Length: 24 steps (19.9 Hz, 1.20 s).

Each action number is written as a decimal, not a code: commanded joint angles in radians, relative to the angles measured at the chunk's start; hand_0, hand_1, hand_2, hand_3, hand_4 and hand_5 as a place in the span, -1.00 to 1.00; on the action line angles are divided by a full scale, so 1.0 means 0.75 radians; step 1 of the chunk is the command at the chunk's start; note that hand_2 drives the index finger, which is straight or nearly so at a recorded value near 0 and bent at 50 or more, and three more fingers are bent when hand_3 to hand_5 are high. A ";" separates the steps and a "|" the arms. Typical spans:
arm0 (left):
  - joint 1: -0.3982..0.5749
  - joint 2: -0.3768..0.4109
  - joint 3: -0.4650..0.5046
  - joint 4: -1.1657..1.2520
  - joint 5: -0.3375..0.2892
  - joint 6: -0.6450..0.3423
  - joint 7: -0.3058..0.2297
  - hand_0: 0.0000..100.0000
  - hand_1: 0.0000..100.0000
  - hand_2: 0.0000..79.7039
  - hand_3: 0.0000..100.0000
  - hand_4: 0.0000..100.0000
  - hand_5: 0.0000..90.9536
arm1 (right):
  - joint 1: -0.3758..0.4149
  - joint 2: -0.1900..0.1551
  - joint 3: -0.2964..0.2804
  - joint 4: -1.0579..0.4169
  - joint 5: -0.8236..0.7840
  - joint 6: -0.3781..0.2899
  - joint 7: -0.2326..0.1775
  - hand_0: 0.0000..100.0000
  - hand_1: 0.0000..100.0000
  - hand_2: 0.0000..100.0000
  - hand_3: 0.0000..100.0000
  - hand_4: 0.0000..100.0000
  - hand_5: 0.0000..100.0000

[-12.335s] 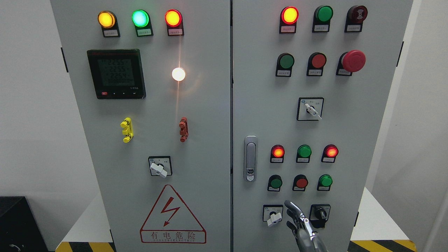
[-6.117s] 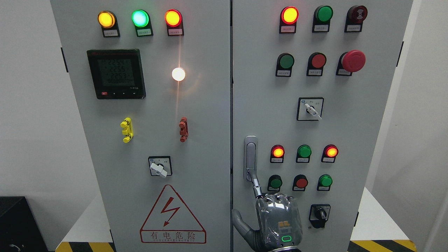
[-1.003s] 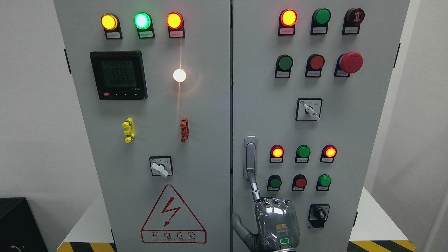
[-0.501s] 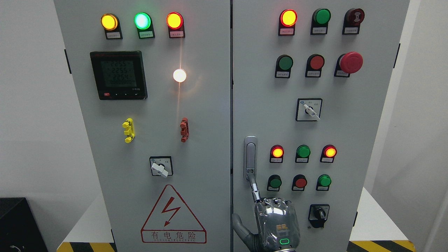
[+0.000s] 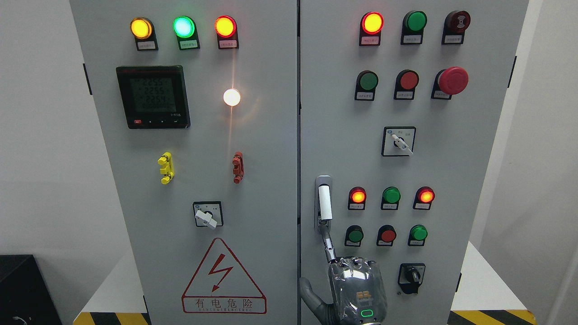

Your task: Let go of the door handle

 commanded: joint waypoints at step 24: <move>-0.037 0.000 0.000 0.039 0.000 0.001 0.001 -0.76 0.11 -1.00 -1.00 -1.00 -1.00 | 0.015 0.000 0.003 -0.062 -0.002 -0.002 0.015 -0.33 -0.52 -1.00 1.00 1.00 1.00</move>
